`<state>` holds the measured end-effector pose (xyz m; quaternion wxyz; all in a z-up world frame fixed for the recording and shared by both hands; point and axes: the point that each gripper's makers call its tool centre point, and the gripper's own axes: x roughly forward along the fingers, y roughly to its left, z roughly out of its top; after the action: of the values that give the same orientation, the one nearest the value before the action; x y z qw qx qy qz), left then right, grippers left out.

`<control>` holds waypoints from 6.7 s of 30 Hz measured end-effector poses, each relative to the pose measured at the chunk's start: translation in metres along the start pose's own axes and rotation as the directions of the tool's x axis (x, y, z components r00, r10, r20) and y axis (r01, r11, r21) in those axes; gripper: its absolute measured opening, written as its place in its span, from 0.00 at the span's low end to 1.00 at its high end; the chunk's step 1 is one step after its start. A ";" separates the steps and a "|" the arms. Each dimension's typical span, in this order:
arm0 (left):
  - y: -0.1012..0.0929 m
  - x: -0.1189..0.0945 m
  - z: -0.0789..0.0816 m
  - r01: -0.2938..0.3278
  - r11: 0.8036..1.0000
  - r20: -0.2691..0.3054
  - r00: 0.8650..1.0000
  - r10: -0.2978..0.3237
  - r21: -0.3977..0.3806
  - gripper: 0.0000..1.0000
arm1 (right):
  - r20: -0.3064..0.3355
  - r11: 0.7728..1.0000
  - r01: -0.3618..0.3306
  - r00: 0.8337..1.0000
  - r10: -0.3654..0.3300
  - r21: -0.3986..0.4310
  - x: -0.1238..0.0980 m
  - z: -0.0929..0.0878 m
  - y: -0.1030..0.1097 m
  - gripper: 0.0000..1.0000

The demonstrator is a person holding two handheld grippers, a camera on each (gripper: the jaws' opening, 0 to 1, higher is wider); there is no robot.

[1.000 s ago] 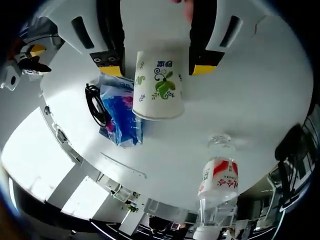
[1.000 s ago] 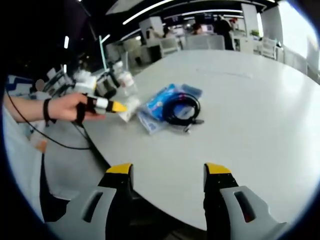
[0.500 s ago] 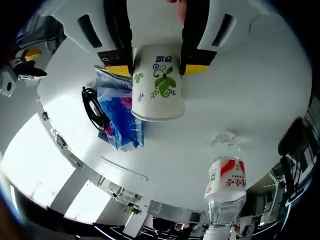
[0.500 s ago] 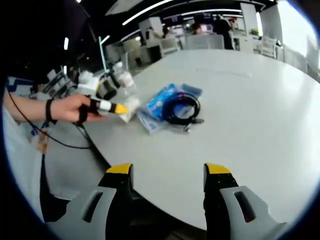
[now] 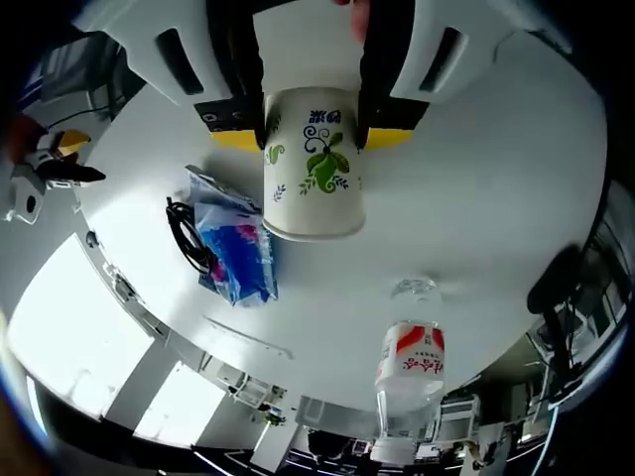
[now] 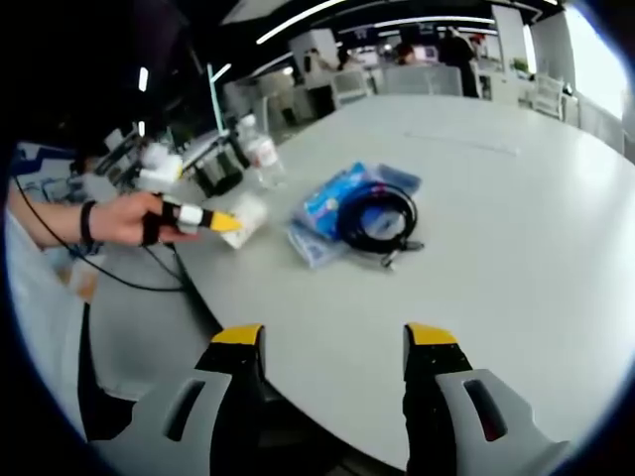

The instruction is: Arrange the tabletop items into an orderly group along one side of the table until the central work area is clear of visible clutter.

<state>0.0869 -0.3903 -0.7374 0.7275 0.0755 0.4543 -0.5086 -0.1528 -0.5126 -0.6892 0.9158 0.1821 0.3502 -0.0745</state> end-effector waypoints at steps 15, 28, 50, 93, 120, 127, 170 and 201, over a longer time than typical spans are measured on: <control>0.002 -0.038 -0.026 -0.018 0.997 0.011 1.000 0.017 0.072 0.36 | -0.022 0.991 -0.128 0.992 0.127 -0.045 0.030 0.011 0.034 0.52; -0.030 -0.042 -0.008 0.014 0.969 0.035 0.999 -0.024 0.248 0.36 | -0.022 0.969 -0.225 0.974 0.224 -0.106 0.046 0.038 0.061 0.49; -0.092 -0.025 -0.022 0.132 0.819 -0.062 0.991 -0.118 0.559 0.36 | 0.021 0.930 -0.360 0.932 0.363 -0.069 0.060 0.066 0.103 0.46; -0.148 -0.026 -0.040 0.212 0.517 -0.128 0.973 -0.194 0.829 0.37 | 0.083 0.879 -0.470 0.882 0.464 0.080 0.052 0.047 0.130 0.00; -0.108 -0.028 -0.031 0.144 0.741 -0.041 0.987 -0.156 0.656 0.36 | 0.263 0.869 -0.379 0.916 0.303 0.319 0.036 0.046 0.080 0.00; -0.087 -0.030 -0.010 0.098 0.844 0.034 0.990 -0.136 0.527 0.36 | 0.274 0.877 -0.342 0.927 0.257 0.338 0.029 0.046 0.059 0.00; -0.027 -0.050 0.006 0.023 0.950 0.138 0.988 -0.069 0.311 0.38 | 0.141 0.918 -0.363 0.929 0.343 0.162 0.119 0.125 0.075 0.00; -0.034 -0.046 0.008 0.051 0.969 0.159 0.983 -0.092 0.242 0.39 | -0.102 0.938 -0.335 0.940 0.327 -0.085 0.235 0.189 0.091 0.00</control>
<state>0.0609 -0.3802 -0.6867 0.7303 0.1019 0.3292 -0.5898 0.1624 -0.5041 -0.6909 0.9073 0.1947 0.3570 0.1066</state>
